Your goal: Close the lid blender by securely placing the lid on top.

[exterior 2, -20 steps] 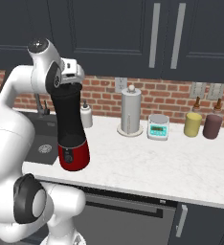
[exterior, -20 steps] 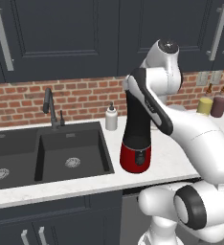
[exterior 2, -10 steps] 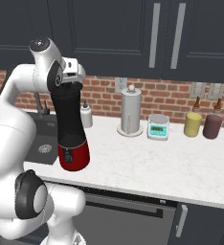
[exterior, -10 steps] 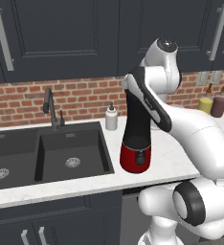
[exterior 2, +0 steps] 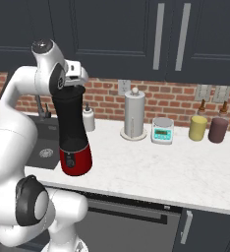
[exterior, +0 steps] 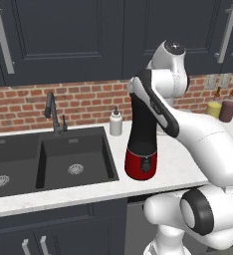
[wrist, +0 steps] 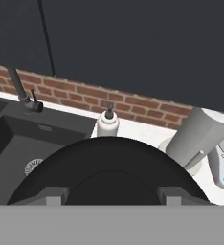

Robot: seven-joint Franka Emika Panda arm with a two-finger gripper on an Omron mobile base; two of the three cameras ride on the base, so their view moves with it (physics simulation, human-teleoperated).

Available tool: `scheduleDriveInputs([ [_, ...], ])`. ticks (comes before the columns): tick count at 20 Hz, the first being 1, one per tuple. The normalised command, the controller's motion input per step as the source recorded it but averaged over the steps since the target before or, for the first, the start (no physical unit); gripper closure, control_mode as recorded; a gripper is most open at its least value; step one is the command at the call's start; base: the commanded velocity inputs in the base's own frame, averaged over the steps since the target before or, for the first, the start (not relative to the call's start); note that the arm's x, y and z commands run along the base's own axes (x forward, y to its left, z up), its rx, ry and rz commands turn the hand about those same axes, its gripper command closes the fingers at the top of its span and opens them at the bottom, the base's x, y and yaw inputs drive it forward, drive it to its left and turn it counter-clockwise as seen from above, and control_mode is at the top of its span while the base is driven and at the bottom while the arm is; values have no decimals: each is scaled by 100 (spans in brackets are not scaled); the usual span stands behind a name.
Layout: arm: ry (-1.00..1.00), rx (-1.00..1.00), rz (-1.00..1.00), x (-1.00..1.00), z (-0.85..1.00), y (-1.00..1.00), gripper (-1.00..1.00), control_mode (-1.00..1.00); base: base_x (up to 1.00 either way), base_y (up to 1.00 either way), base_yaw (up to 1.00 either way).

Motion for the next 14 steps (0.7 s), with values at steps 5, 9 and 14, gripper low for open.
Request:
scheduleDriveInputs([
  [5,0,5,0,0,-14,3,100,-100,0,0,0],
  [9,-1,4,0,0,-4,8,100,-100,0,0,0],
  [14,-2,1,0,0,-4,4,100,-100,0,0,0],
])
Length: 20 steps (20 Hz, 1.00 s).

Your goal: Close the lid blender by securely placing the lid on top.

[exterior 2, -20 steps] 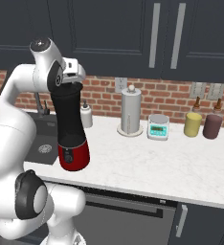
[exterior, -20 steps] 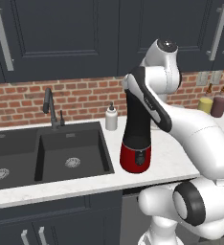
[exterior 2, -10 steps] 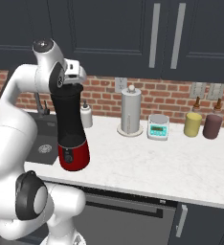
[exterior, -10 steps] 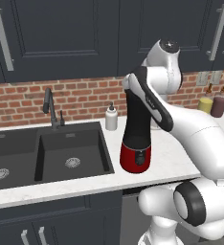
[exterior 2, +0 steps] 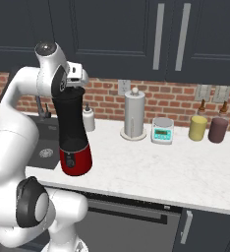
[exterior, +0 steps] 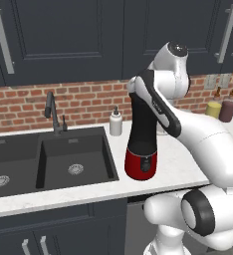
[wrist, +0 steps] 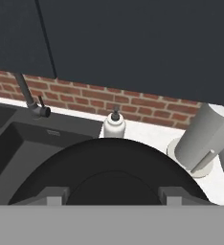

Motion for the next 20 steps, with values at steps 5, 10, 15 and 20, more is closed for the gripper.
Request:
scheduleDriveInputs([
  [5,0,0,0,0,0,0,-100,-100,0,0,0],
  [10,-1,0,0,0,0,0,-100,-100,0,0,0],
  [15,-8,0,0,-5,15,0,-100,-100,0,0,0],
  [20,-16,1,0,-26,24,0,-100,-100,0,0,0],
])
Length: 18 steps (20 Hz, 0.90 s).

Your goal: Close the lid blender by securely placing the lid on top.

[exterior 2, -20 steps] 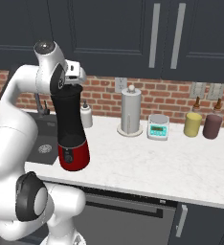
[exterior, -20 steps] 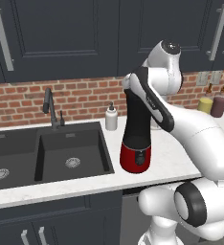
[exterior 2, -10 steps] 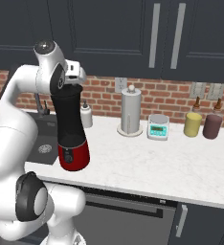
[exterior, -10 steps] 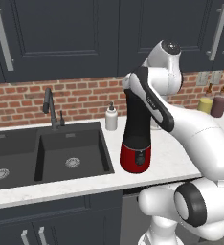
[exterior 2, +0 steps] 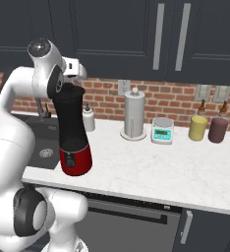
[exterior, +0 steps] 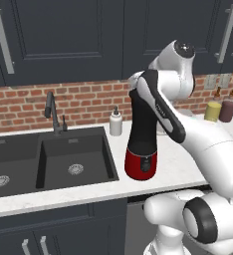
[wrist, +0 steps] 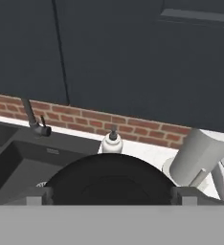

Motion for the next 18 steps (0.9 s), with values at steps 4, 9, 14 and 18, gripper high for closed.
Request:
scheduleDriveInputs([
  [4,-26,6,0,-90,12,-38,-100,-100,0,0,0],
  [9,-29,3,0,-100,-23,-90,-100,-100,0,0,0],
  [14,-23,0,0,-100,-33,-99,-100,-100,0,0,0],
  [18,-20,2,0,-100,-18,-100,-100,-100,0,0,0],
])
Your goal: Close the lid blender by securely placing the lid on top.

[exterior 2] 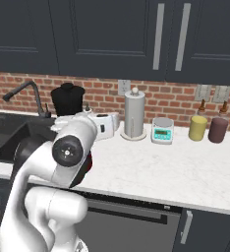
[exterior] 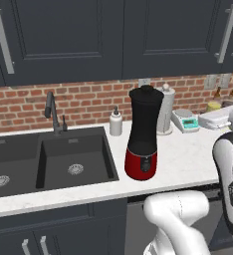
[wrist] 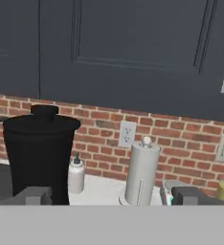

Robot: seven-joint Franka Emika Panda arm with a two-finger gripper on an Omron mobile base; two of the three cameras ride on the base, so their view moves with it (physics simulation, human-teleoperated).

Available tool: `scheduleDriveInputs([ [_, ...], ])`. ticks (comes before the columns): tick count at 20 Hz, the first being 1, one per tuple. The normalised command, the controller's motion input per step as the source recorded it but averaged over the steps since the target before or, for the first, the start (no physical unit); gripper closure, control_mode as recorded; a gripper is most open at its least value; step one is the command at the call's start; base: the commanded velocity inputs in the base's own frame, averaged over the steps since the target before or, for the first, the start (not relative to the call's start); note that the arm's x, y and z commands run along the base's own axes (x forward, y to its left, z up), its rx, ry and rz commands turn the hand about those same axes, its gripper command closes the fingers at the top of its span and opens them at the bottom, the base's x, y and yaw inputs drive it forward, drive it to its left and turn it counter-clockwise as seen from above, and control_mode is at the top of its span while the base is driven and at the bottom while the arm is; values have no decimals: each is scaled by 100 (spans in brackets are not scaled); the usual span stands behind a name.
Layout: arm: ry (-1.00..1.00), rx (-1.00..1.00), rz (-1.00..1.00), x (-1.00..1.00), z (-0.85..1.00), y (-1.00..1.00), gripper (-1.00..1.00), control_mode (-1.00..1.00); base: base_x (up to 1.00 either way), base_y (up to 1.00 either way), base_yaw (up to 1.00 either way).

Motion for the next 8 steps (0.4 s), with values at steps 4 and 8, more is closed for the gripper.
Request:
scheduleDriveInputs([
  [4,-29,14,0,-100,38,-98,-100,-100,0,0,0],
  [8,-43,24,0,-100,100,-70,-100,-100,0,0,0],
])
